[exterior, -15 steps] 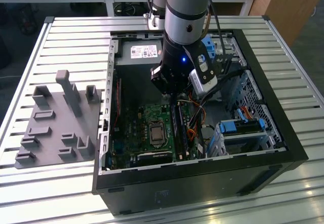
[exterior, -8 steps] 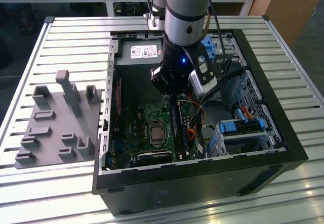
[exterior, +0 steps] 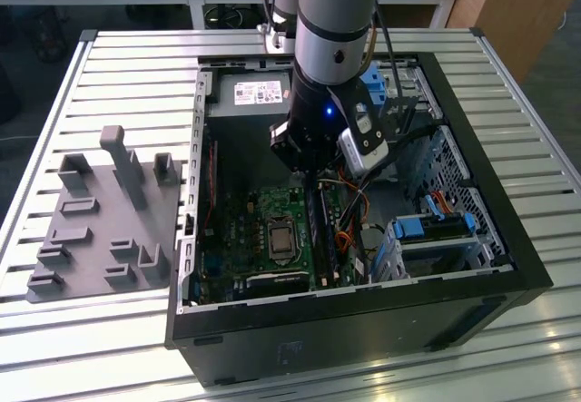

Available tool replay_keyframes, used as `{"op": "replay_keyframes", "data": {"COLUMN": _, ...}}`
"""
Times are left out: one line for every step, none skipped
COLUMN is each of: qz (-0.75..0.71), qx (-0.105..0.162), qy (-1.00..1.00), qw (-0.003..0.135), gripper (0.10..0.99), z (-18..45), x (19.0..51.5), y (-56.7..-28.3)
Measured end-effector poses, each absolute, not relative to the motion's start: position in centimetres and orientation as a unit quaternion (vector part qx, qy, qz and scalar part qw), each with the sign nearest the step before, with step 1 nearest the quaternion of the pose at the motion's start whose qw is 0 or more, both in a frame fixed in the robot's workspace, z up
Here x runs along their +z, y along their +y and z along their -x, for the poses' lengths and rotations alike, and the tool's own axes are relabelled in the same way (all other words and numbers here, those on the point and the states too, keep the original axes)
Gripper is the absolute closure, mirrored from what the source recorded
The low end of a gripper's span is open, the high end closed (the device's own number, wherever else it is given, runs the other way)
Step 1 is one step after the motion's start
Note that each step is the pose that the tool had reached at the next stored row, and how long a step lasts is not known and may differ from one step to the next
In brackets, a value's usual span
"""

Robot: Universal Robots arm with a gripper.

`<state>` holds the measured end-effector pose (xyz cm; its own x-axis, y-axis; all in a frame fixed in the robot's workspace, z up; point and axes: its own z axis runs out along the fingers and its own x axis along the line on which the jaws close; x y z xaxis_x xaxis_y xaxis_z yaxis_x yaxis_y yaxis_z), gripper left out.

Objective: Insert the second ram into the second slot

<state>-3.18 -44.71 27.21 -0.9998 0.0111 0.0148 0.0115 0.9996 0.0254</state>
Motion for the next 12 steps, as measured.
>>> {"op": "replay_keyframes", "data": {"qz": 0.005, "qx": -0.013, "qy": -1.0, "qw": 0.008, "gripper": 0.949, "z": 3.18, "x": 27.14, "y": -44.72}}
{"op": "replay_keyframes", "data": {"qz": 0.004, "qx": -0.013, "qy": -1.0, "qw": 0.008, "gripper": 0.949, "z": 3.18, "x": 27.06, "y": -44.72}}
{"op": "replay_keyframes", "data": {"qz": 0.003, "qx": -0.013, "qy": -1.0, "qw": 0.008, "gripper": 0.949, "z": 3.18, "x": 26.96, "y": -44.72}}
{"op": "replay_keyframes", "data": {"qz": 0.003, "qx": -0.013, "qy": -1.0, "qw": 0.009, "gripper": 0.949, "z": 3.16, "x": 26.87, "y": -44.72}}
{"op": "replay_keyframes", "data": {"qz": 0.003, "qx": -0.013, "qy": -1.0, "qw": 0.009, "gripper": 0.949, "z": 3.13, "x": 26.81, "y": -44.73}}
{"op": "replay_keyframes", "data": {"qz": 0.003, "qx": -0.013, "qy": -1.0, "qw": 0.009, "gripper": 0.949, "z": 3.1, "x": 26.77, "y": -44.75}}
{"op": "replay_keyframes", "data": {"qz": 0.003, "qx": -0.013, "qy": -1.0, "qw": 0.009, "gripper": 0.949, "z": 3.07, "x": 26.71, "y": -44.77}}
{"op": "replay_keyframes", "data": {"qz": 0.003, "qx": -0.013, "qy": -1.0, "qw": 0.009, "gripper": 0.949, "z": 3.04, "x": 26.67, "y": -44.8}}
{"op": "replay_keyframes", "data": {"qz": 0.003, "qx": -0.013, "qy": -1.0, "qw": 0.009, "gripper": 0.949, "z": 3.03, "x": 26.63, "y": -44.86}}
{"op": "replay_keyframes", "data": {"qz": 0.003, "qx": -0.013, "qy": -1.0, "qw": 0.009, "gripper": 0.949, "z": 3.03, "x": 26.61, "y": -44.93}}
{"op": "replay_keyframes", "data": {"qz": 0.003, "qx": -0.013, "qy": -1.0, "qw": 0.01, "gripper": 0.949, "z": 3.03, "x": 26.6, "y": -45.01}}
{"op": "replay_keyframes", "data": {"qz": 0.003, "qx": -0.013, "qy": -1.0, "qw": 0.01, "gripper": 0.949, "z": 3.03, "x": 26.59, "y": -45.08}}
